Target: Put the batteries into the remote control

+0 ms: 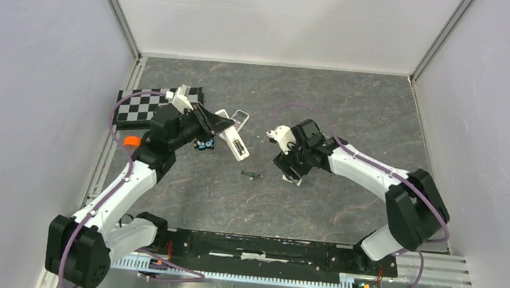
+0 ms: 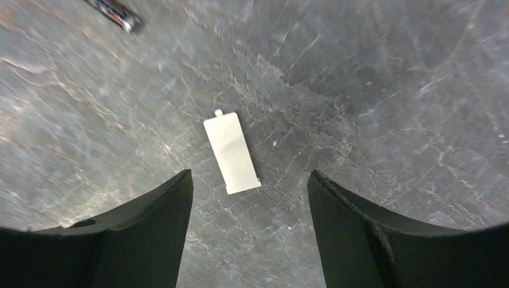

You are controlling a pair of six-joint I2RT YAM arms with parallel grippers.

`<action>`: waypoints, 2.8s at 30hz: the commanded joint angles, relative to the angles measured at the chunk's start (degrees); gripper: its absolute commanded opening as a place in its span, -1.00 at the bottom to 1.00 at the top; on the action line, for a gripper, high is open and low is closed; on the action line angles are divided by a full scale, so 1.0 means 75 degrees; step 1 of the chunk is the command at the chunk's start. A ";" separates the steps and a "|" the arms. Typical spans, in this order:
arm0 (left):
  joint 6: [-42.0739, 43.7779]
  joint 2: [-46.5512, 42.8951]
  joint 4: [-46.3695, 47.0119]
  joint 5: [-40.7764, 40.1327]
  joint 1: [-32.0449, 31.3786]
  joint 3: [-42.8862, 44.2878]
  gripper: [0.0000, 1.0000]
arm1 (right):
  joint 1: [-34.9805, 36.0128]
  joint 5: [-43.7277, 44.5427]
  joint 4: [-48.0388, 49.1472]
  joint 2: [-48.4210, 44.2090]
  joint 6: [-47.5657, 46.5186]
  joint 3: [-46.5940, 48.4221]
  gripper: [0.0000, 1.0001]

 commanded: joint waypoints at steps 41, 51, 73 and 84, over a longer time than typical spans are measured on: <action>0.0093 0.4131 0.3029 -0.0579 -0.1316 0.1059 -0.96 | -0.1015 0.1060 0.0095 0.0568 0.2412 -0.1734 -0.33; -0.0626 0.6572 0.4072 -0.2551 -0.2146 0.1652 -0.93 | -0.1096 0.1053 0.0454 0.0008 0.2667 -0.2288 -0.32; -0.1544 0.6075 0.1366 -0.3915 -0.2207 0.0804 0.59 | -0.1094 0.0559 0.0339 0.0145 0.2621 -0.2241 -0.21; -0.1292 0.5412 -0.1393 -0.4275 -0.2208 0.1302 0.99 | -0.1097 0.1120 -0.0120 -0.0153 0.2718 -0.2319 0.02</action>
